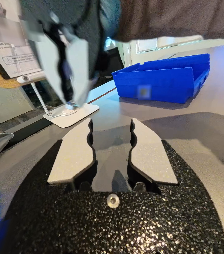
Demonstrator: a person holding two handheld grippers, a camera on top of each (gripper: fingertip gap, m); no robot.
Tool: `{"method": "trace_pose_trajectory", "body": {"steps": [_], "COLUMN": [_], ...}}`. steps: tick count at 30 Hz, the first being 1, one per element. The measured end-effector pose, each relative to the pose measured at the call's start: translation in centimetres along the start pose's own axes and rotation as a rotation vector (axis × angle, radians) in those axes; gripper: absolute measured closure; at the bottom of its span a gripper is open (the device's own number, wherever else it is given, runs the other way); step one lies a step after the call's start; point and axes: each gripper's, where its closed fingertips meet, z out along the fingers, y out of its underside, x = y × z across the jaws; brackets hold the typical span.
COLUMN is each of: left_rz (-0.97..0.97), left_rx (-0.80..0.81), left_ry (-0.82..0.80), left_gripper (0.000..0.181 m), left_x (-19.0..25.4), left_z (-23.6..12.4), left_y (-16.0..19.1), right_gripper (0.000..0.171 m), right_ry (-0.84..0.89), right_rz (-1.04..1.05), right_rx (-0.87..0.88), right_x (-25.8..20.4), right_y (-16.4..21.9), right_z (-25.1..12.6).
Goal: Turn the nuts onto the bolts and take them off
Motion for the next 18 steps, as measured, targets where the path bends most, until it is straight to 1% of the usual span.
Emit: {"method": "trace_pose_trajectory", "body": {"steps": [1, 4, 8, 13, 18], "left_rz": [0.003, 0.023, 0.058, 0.076, 0.055], "left_rx": [-0.004, -0.019, -0.041, -0.042, -0.04], "left_ry": [0.002, 0.011, 0.02, 0.021, 0.031], "left_gripper": [0.129, 0.129, 0.126, 0.125, 0.123], "left_x": [0.1, 0.4, 0.8, 1.0, 1.0], "left_z": [0.0, 0.1, 0.3, 0.3, 0.3], "left_y": [0.1, 0.2, 0.5, 0.5, 0.5], "right_gripper": [0.153, 0.154, 0.154, 0.154, 0.153], "right_ry": [-0.026, -0.089, -0.153, -0.206, -0.214], "right_rz": [0.025, 0.068, 0.15, 0.16, 0.158], "right_rx": [0.001, 0.007, 0.03, 0.037, 0.057], "right_x": [-1.3, -5.0, -8.2, -10.4, -11.4], "right_y": [1.2, 3.3, 3.9, 4.0, 3.4], "right_z": [0.9, 3.2, 4.6, 6.0, 6.7]}}
